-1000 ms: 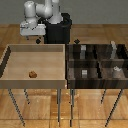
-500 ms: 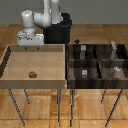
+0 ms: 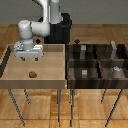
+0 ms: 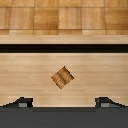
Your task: Place the loaf of bread into the appropriate compartment.
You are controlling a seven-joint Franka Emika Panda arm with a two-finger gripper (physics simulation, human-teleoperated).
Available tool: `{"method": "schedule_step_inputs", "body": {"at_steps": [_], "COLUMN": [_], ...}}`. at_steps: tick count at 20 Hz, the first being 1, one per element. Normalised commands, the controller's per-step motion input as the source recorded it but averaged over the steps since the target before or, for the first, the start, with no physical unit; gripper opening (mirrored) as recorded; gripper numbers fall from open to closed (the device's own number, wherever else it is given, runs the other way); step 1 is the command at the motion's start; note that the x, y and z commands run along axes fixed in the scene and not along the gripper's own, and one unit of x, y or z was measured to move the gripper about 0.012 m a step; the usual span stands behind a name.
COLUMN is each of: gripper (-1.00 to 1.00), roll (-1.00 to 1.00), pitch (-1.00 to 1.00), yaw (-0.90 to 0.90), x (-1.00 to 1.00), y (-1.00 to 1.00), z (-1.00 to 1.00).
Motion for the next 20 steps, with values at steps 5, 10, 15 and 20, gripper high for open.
{"method": "schedule_step_inputs", "body": {"at_steps": [5,10,15,20], "gripper": [1.00,1.00,1.00,-1.00], "roll": [0.00,0.00,0.00,0.00], "pitch": [0.00,0.00,0.00,0.00], "yaw": [0.00,0.00,0.00,0.00], "x": [0.00,0.04,0.00,0.00], "y": [0.00,0.00,0.00,0.00], "z": [-1.00,-0.60,-0.40,-0.20]}}
